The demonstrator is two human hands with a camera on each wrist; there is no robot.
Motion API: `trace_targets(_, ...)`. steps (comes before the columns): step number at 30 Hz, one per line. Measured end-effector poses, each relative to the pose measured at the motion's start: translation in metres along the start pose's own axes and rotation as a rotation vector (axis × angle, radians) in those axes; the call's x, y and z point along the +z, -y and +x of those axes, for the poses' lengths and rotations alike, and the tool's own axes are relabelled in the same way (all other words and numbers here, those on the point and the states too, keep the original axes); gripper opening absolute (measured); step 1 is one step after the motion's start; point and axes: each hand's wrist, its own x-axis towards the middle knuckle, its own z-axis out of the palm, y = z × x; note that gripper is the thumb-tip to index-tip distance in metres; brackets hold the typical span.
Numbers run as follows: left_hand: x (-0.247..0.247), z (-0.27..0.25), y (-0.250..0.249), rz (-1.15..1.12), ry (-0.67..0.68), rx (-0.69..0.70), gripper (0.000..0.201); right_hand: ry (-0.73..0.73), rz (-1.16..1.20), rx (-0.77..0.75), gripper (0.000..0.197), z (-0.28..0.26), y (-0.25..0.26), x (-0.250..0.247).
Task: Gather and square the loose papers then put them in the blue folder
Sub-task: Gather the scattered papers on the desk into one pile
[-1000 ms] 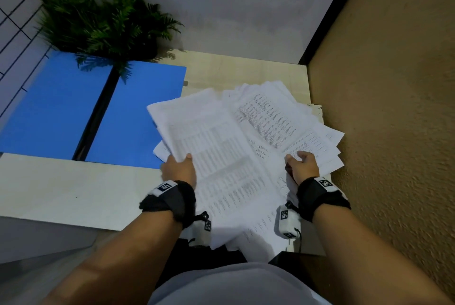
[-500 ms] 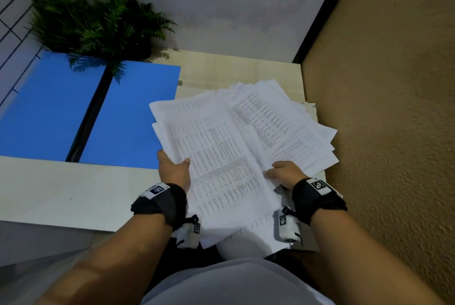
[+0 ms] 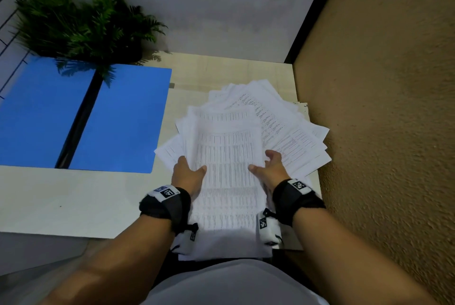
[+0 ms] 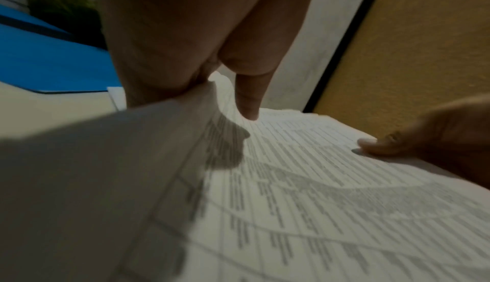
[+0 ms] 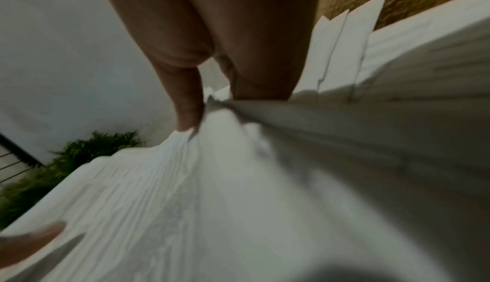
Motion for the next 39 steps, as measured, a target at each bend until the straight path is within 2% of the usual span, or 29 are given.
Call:
trace_targets(1, 0.003, 0.0, 0.0, -0.006, -0.016, 0.013, 0.07, 0.028, -0.02, -0.012, 0.065, -0.001, 0.0, 0.004)
trace_targets(3, 0.0, 0.002, 0.001, -0.012, -0.036, -0.001, 0.057, 0.072, -0.079, -0.026, 0.052, 0.001, 0.0, 0.009)
trace_targets(5, -0.008, 0.01, 0.006, 0.003, -0.077, -0.024, 0.048, -0.011, 0.005, -0.041, 0.033, -0.001, 0.011, 0.011)
trace_targets(6, -0.014, 0.014, 0.008, -0.013, -0.097, -0.037, 0.047, -0.122, 0.072, -0.052, 0.03, 0.002, 0.016, 0.01)
trace_targets(8, -0.023, 0.019, 0.014, -0.045, -0.128, -0.046, 0.043, -0.394, 0.047, -0.021, 0.045, 0.011, 0.027, 0.004)
trace_targets(9, -0.026, 0.021, 0.016, -0.055, -0.126, -0.044, 0.039, -0.473, 0.003, 0.036, 0.058, 0.015, 0.031, 0.001)
trace_targets(10, -0.027, 0.021, 0.018, -0.043, -0.108, -0.043, 0.036, -0.486, -0.006, 0.101, 0.068, 0.02, 0.035, 0.001)
trace_targets(12, -0.027, 0.019, 0.019, -0.008, -0.06, -0.035, 0.031, -0.415, 0.067, 0.185, 0.078, 0.028, 0.043, 0.01)
trace_targets(14, -0.025, 0.018, 0.02, -0.012, -0.029, -0.022, 0.032, -0.32, 0.104, 0.197, 0.07, 0.03, 0.051, 0.019)
trace_targets(16, -0.025, 0.017, 0.021, -0.004, -0.033, -0.011, 0.032, -0.285, -0.017, 0.166, 0.055, 0.03, 0.052, 0.021)
trace_targets(18, -0.028, 0.017, 0.022, 0.003, -0.07, 0.004, 0.031, -0.367, -0.065, 0.166, 0.05, 0.026, 0.046, 0.014)
trace_targets(22, -0.034, 0.017, 0.019, -0.024, -0.134, 0.03, 0.03, -0.685, -0.232, 0.269, 0.052, 0.012, 0.024, -0.01)
trace_targets(24, -0.032, 0.018, 0.013, -0.042, -0.13, 0.051, 0.029, -0.739, -0.222, 0.304, 0.054, 0.009, 0.015, -0.02)
trace_targets(27, -0.026, 0.018, 0.01, -0.028, -0.085, 0.048, 0.027, -0.741, -0.03, 0.226, 0.076, 0.015, 0.004, -0.026)
trace_targets(30, -0.022, 0.018, 0.013, 0.042, -0.023, 0.018, 0.02, -0.807, 0.239, 0.033, 0.093, 0.025, -0.001, -0.028)
trace_targets(32, -0.022, 0.017, 0.014, 0.063, -0.005, 0.01, 0.014, -0.741, 0.348, -0.052, 0.088, 0.028, -0.001, -0.025)
trace_targets(35, -0.024, 0.017, 0.014, 0.087, 0.027, 0.009, 0.023, -0.528, 0.438, -0.056, 0.056, 0.029, -0.001, -0.02)
trace_targets(37, -0.024, 0.016, 0.013, 0.099, 0.04, 0.007, 0.026, -0.545, 0.332, -0.025, 0.049, 0.031, 0.001, -0.022)
trace_targets(39, -0.025, 0.015, 0.012, 0.1, 0.046, 0.002, 0.028, -0.648, 0.242, -0.12, 0.05, 0.017, 0.018, -0.028)
